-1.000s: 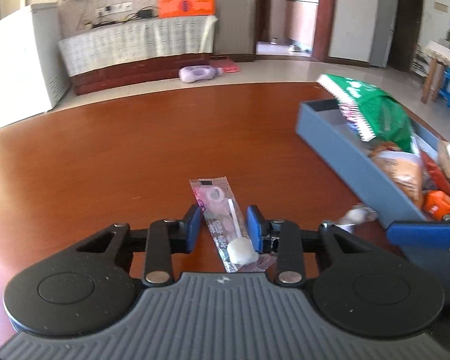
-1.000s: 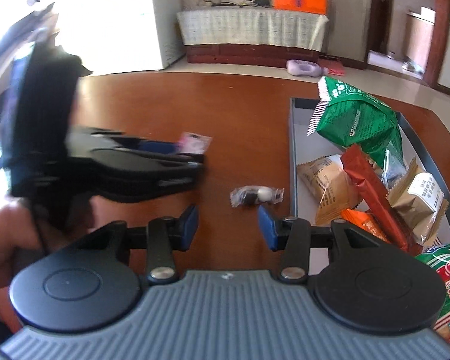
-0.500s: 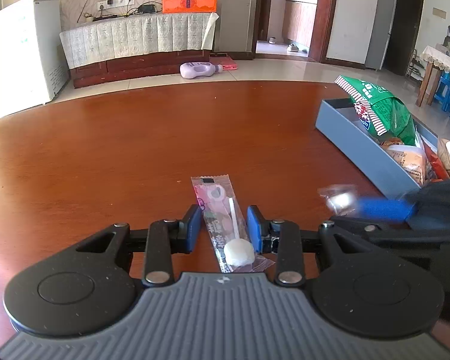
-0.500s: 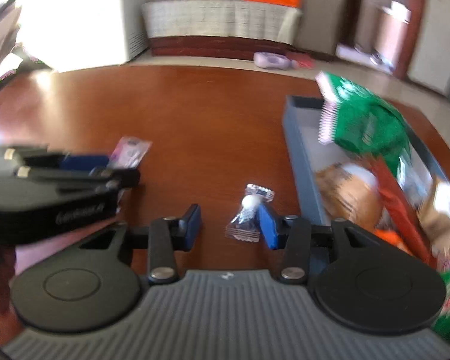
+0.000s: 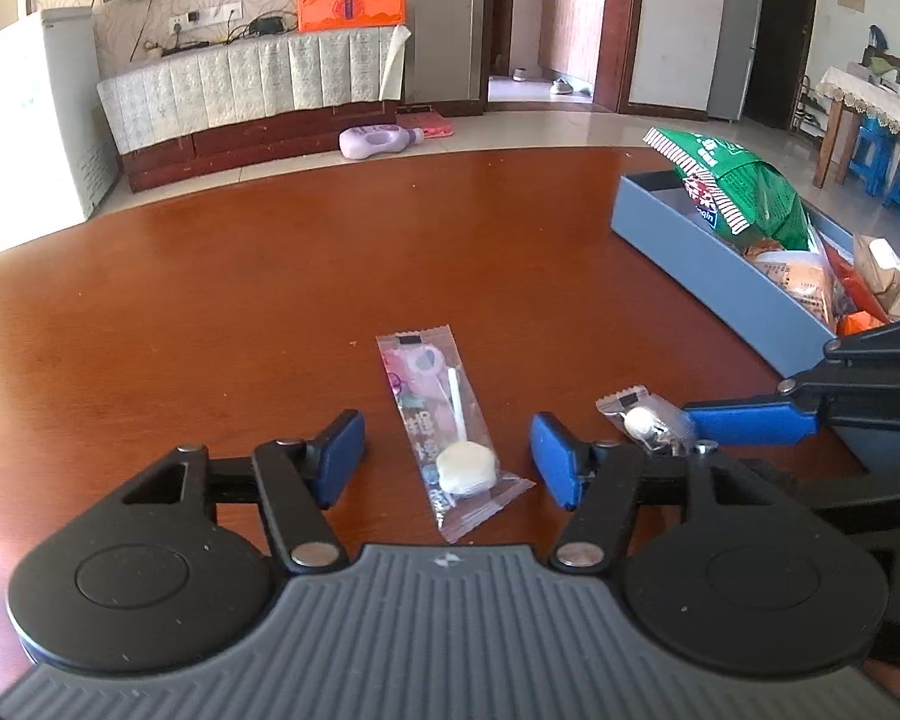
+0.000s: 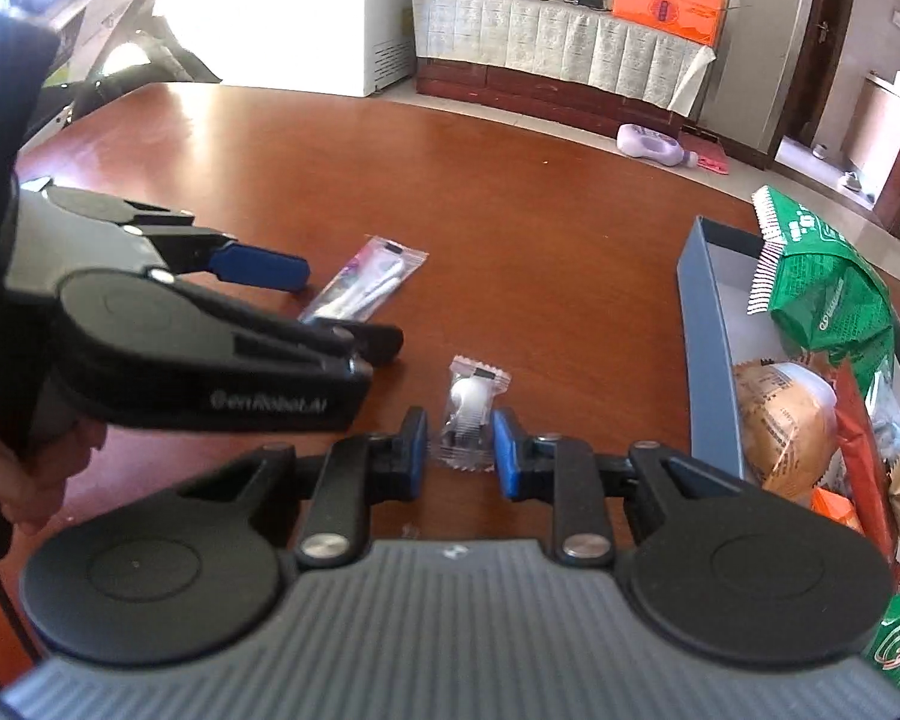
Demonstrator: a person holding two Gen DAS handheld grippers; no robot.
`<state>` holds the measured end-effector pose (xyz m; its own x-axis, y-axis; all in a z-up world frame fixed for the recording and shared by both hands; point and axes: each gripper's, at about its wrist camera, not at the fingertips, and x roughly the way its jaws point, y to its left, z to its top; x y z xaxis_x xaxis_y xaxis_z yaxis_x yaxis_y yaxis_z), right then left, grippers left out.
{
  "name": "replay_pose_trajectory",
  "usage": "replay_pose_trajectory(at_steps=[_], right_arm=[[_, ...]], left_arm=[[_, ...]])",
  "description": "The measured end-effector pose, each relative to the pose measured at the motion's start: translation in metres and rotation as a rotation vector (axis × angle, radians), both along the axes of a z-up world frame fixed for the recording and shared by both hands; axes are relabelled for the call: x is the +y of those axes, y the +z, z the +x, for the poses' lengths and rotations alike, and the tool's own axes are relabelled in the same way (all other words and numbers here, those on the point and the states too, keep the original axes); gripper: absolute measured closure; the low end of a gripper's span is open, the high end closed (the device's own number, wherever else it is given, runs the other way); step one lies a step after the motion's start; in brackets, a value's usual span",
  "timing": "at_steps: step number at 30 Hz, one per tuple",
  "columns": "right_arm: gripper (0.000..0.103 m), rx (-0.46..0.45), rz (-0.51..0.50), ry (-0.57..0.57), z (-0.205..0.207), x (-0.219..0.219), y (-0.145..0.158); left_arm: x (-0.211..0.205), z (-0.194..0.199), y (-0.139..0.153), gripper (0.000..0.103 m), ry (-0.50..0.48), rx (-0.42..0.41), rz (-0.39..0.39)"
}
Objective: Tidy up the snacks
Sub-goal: 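Grasp the clear spoon packet with the left gripper while the right grasps the small clear candy, then carry the spoon packet and clear candy over the grey box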
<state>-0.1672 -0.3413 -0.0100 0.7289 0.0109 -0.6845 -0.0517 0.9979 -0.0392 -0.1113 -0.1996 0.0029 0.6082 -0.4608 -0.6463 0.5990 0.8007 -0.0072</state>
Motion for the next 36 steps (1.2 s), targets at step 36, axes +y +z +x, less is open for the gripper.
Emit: replay_pose_trajectory(at_steps=[36], right_arm=[[0.076,-0.23,0.073,-0.057,-0.058,-0.045,0.06]], left_arm=[[-0.047,-0.026,0.047,0.085,0.007,-0.137,-0.054]])
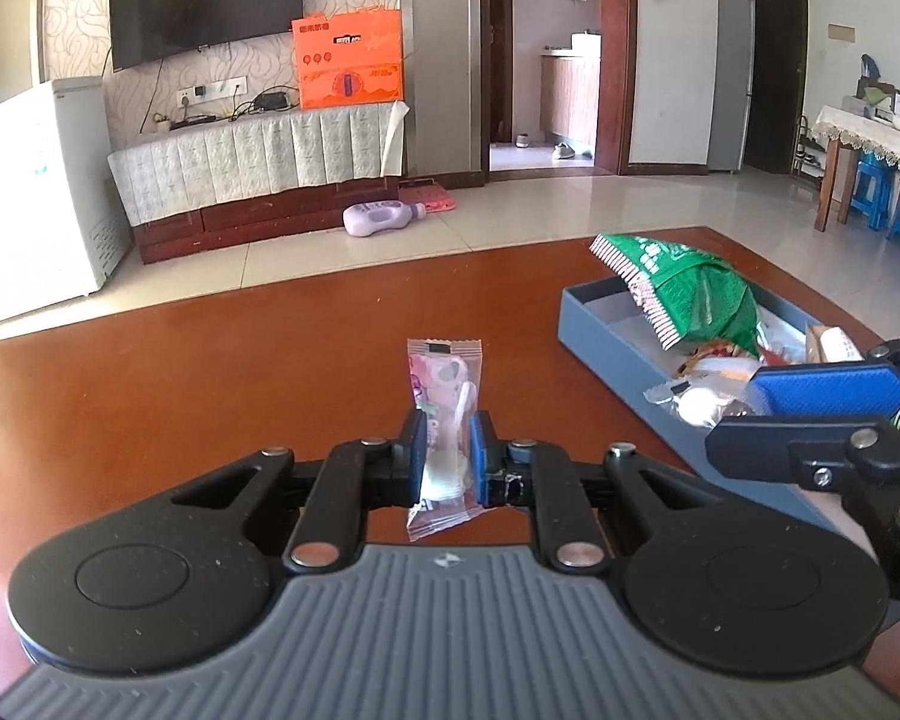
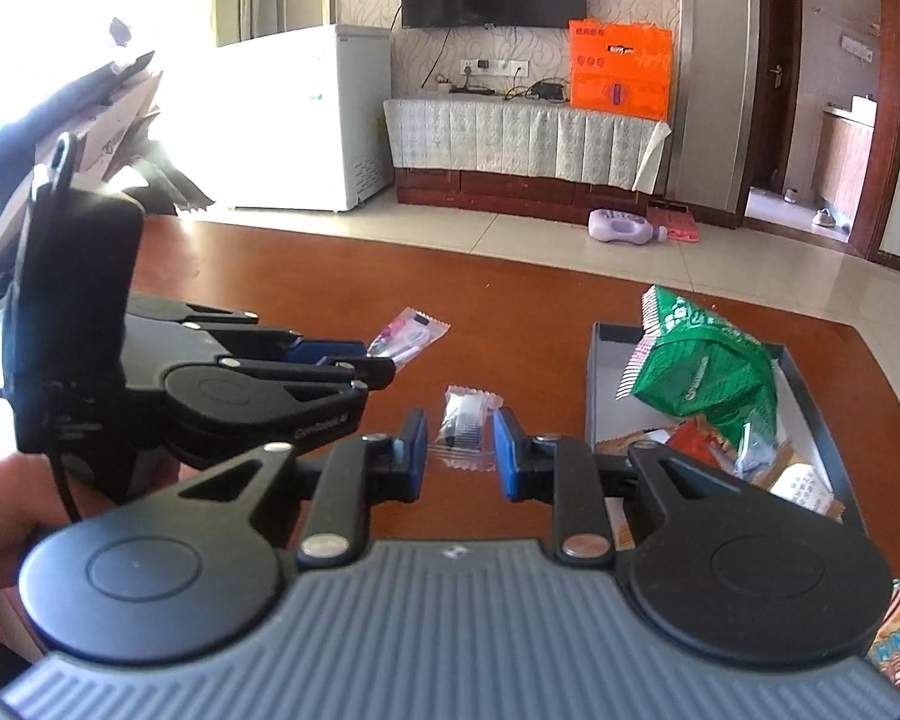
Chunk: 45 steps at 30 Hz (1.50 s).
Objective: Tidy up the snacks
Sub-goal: 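Carry the spoon packet and clear candy over the grey box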
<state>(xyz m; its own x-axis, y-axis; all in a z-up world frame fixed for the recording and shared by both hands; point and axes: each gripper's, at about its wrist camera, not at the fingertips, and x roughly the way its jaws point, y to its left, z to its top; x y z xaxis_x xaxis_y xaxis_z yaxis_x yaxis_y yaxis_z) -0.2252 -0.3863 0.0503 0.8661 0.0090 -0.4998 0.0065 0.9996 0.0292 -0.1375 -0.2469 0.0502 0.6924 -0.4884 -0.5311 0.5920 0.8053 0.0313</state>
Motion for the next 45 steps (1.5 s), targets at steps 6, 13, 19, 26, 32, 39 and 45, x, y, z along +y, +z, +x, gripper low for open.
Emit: replay_pose_trajectory(at_steps=[6,13,19,26,32,39,45], right_arm=[[0.076,-0.051,0.003,-0.035,-0.01,-0.01,0.007],[0.076,-0.081,0.013,-0.054,-0.016,-0.021,0.013],[0.076,-0.093,0.019,-0.063,-0.021,-0.028,0.016],[0.076,-0.11,0.022,-0.075,-0.028,-0.033,0.019],[0.076,-0.116,0.021,-0.084,-0.035,-0.04,0.021],[0.076,-0.122,0.02,-0.099,-0.043,-0.049,0.022],[0.076,-0.122,0.019,-0.11,-0.048,-0.055,0.022]], left_arm=[[-0.014,-0.005,0.004,0.085,-0.014,-0.003,-0.016],[-0.039,-0.018,0.003,0.085,-0.056,-0.017,-0.001],[-0.051,-0.022,0.006,0.085,-0.077,-0.02,-0.002],[-0.063,-0.026,0.007,0.085,-0.092,-0.021,-0.012],[-0.069,-0.026,0.01,0.085,-0.097,-0.021,-0.028],[-0.08,-0.03,0.01,0.085,-0.114,-0.022,-0.037],[-0.09,-0.031,0.01,0.085,-0.126,-0.019,-0.048]])
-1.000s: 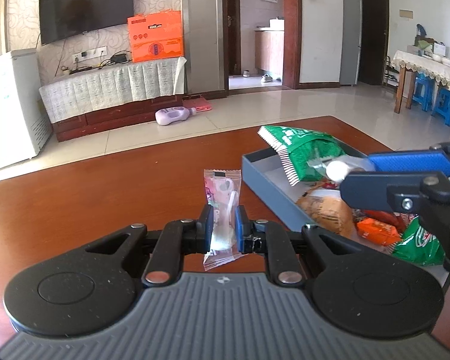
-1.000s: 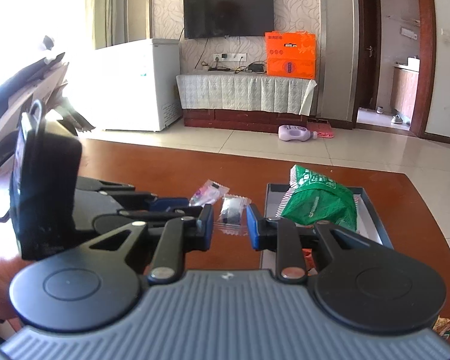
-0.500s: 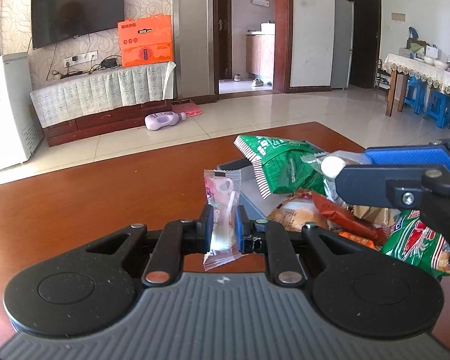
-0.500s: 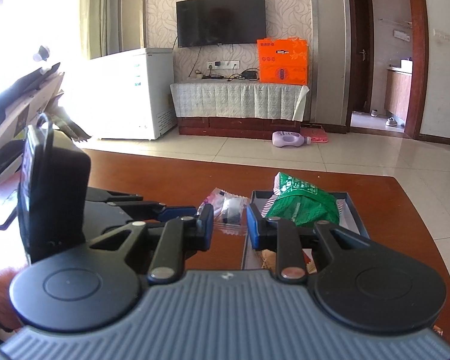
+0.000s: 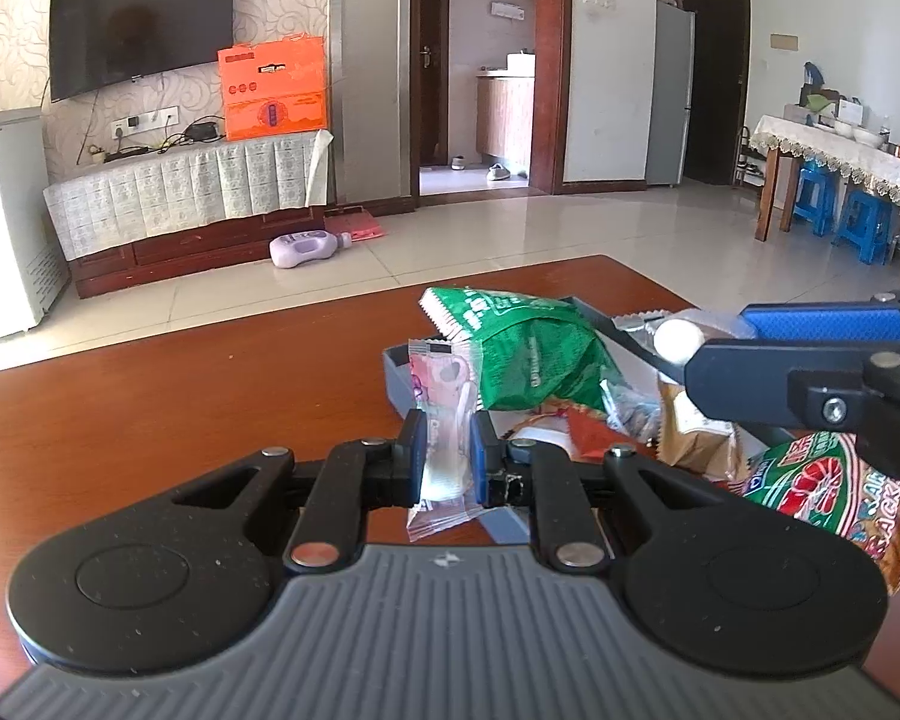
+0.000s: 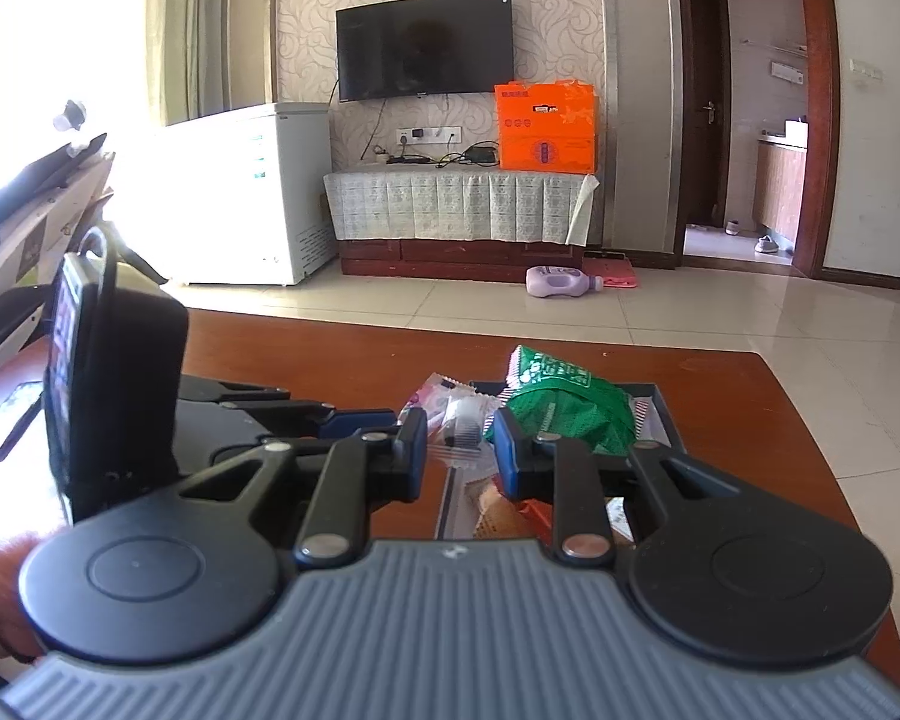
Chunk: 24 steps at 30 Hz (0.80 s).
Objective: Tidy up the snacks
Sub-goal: 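Carry the spoon packet and clear candy over the grey box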
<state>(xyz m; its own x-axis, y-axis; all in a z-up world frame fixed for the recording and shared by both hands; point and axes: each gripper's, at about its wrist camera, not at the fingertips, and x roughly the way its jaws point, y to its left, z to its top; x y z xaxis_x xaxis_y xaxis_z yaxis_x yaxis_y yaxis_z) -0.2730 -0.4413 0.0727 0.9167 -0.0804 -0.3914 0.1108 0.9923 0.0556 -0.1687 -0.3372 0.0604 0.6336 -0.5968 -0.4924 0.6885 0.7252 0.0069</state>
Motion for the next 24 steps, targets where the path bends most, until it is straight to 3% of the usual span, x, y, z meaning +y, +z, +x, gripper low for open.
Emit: replay_pose_trajectory(at_steps=[24], right_arm=[[0.076,-0.011,0.006,-0.059,-0.017,-0.026,-0.002]], left_arm=[[-0.051,-0.005,-0.006,0.085,-0.056,0.021,-0.028]])
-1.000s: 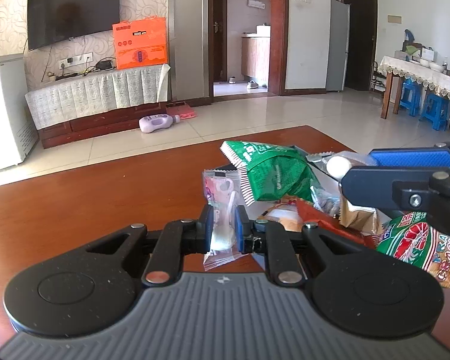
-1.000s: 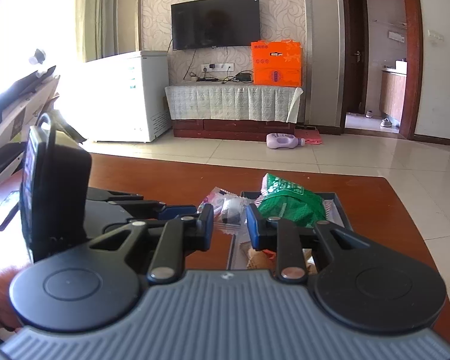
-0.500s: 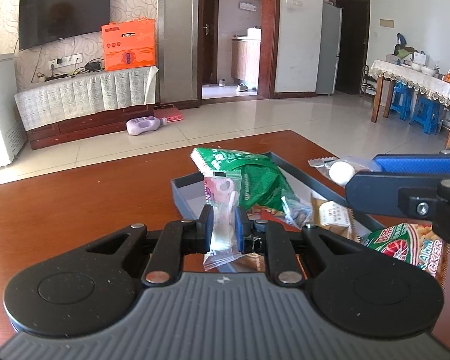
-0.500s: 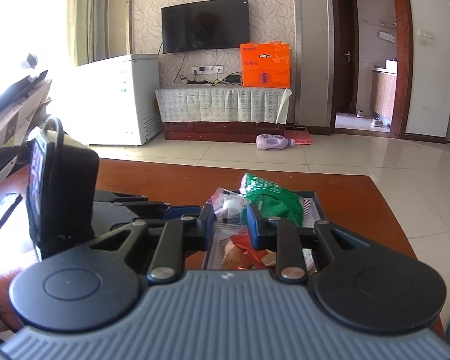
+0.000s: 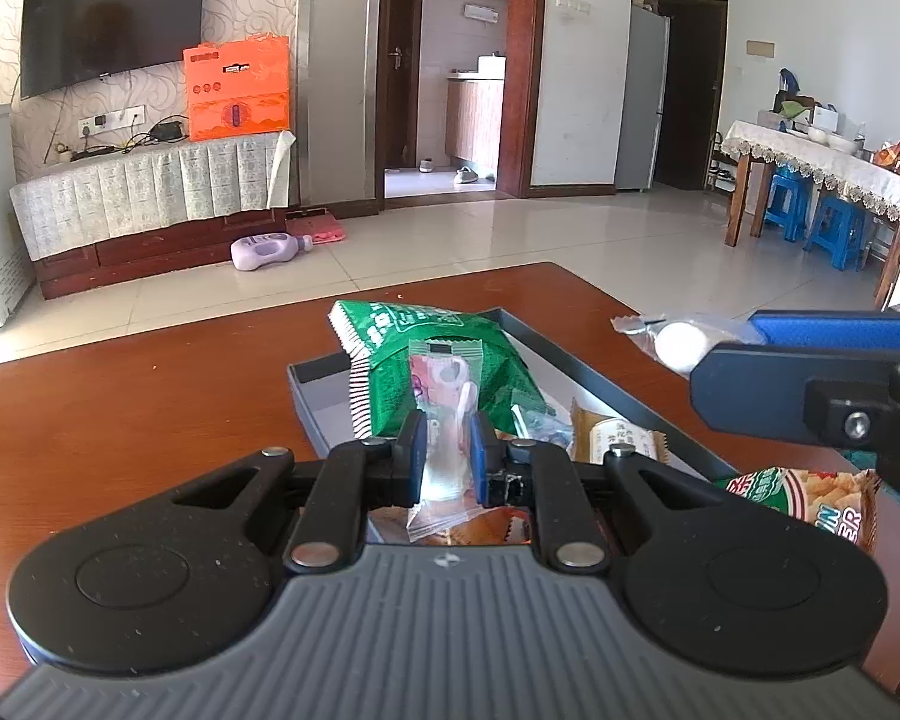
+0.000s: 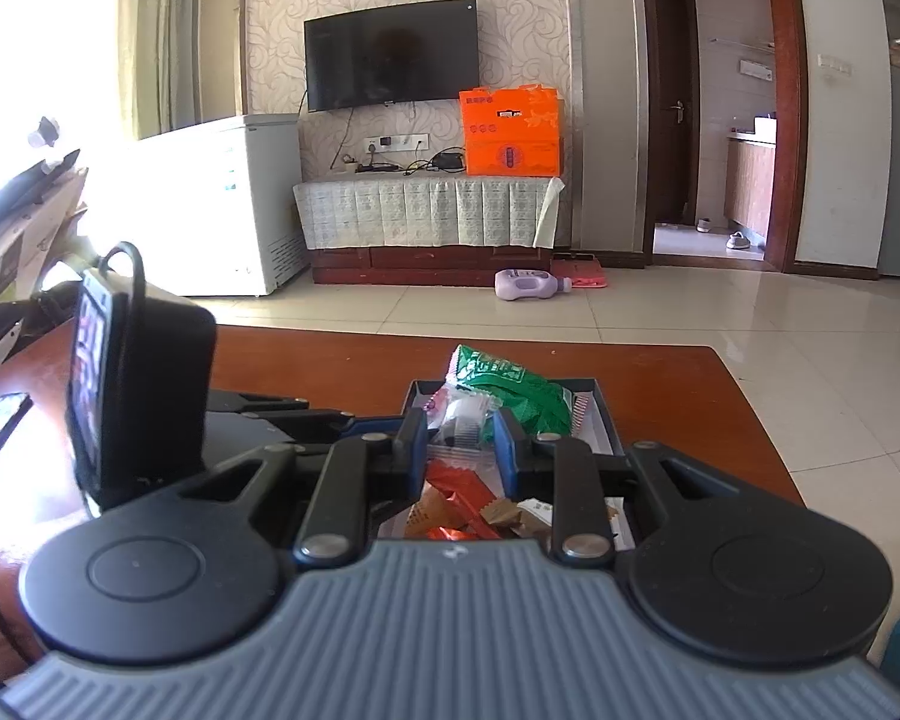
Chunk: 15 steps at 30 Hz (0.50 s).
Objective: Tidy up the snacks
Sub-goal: 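Carry the spoon packet and clear candy over the grey box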
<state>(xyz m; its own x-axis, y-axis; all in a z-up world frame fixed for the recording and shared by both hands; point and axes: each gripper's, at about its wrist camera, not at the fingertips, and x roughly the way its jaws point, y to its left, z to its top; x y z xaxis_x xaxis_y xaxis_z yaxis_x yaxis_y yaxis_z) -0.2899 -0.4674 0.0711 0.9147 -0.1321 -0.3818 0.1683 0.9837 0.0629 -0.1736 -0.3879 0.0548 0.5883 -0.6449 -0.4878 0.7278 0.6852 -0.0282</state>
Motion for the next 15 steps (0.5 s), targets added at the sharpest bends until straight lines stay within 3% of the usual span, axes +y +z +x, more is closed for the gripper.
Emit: replay_pose_trajectory(at_steps=[15], right_arm=[[0.076,0.005,0.004,-0.028,-0.008,-0.006,-0.002]], left_arm=[[-0.023,0.014,-0.012,0.085,-0.016,0.027,-0.002]])
